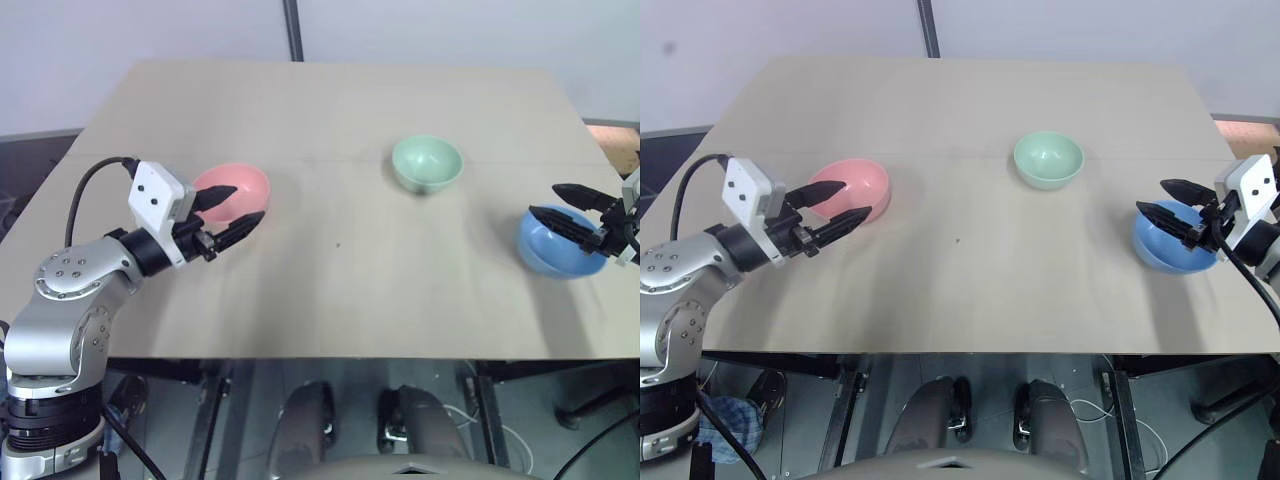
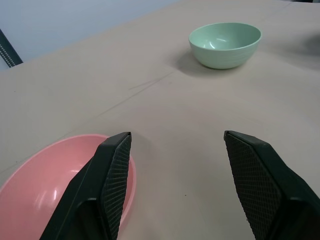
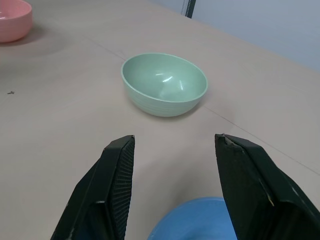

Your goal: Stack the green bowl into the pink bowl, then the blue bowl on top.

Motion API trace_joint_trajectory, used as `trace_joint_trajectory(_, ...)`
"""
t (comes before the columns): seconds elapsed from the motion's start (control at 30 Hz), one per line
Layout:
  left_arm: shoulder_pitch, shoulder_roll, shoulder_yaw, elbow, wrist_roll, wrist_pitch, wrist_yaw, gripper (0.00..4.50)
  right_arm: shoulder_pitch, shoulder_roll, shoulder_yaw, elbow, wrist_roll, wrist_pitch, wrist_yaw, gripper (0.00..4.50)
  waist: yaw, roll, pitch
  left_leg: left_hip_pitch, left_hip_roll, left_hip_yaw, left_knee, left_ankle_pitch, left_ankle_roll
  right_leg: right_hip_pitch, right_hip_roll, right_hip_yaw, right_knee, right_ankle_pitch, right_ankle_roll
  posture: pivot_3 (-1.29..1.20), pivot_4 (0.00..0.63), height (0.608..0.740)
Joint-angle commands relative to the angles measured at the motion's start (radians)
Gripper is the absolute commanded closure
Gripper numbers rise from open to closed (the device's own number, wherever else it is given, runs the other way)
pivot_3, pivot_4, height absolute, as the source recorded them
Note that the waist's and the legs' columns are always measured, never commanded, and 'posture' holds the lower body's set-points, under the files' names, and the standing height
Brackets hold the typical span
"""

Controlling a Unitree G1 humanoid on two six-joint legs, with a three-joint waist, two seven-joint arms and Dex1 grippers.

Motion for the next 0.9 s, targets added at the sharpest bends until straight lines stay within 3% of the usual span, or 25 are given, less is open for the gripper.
trace_joint_trajectory(0.03,0.006,0.017,0.024,-0.037,-0.003,-0.031,0.000,1.36,-0.004,-0.018,-0.017,-0.026,0.006,-0.016,0.003,1.70,0.000,0.000,0.000,0.000,0.000,0.000,0.000,0.000,0.000,0.000,0.000,0.000,0.000,0.000,0.000,0.00,0.150,0.740)
trace_joint_trajectory(0.9,0.018,0.022,0.013,-0.014,-0.012,-0.037,0.000,1.36,0.006,-0.012,0.003,-0.034,-0.001,-0.020,-0.008,1.70,0.000,0.000,0.000,0.000,0.000,0.000,-0.001,0.000,0.000,0.000,0.000,0.000,-0.001,0.000,0.000,0.00,0.150,0.740)
